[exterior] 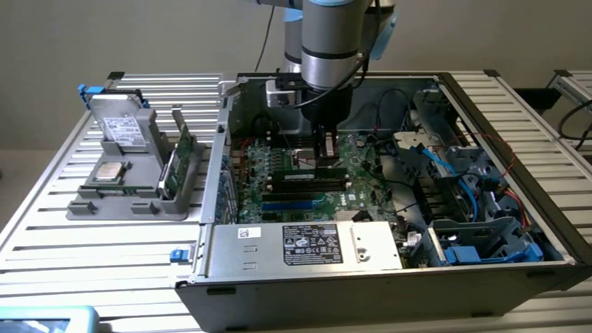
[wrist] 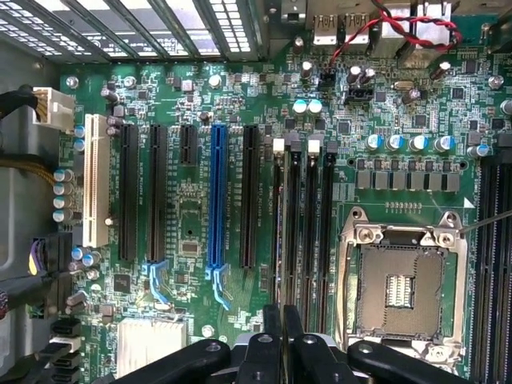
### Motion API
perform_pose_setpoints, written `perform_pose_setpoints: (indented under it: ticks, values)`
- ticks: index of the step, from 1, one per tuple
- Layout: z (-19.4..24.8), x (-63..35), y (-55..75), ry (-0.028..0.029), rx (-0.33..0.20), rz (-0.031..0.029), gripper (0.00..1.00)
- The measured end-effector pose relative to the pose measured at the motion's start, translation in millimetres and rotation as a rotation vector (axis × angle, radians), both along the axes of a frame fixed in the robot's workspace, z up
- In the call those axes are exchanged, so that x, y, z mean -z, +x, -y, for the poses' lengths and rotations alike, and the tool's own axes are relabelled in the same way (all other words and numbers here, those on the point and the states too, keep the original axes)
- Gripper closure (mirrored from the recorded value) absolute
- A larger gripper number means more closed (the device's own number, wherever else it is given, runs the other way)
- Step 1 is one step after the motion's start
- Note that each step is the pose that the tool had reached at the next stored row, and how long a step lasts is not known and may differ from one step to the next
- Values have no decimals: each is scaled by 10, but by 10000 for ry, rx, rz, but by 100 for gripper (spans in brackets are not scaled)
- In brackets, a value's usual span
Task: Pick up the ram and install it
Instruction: 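Insert the ram into the slot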
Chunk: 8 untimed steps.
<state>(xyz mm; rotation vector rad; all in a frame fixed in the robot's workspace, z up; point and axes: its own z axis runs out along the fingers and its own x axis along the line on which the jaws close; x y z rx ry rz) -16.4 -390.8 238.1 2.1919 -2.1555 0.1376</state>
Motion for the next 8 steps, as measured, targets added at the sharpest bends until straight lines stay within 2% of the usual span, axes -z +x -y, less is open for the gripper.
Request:
perform_pose_setpoints:
  ticks: [2,8]
  values:
    - [-6,9,-1,-80,-17,-6,87]
    - [-24,31,0,-99,-42,-5,87]
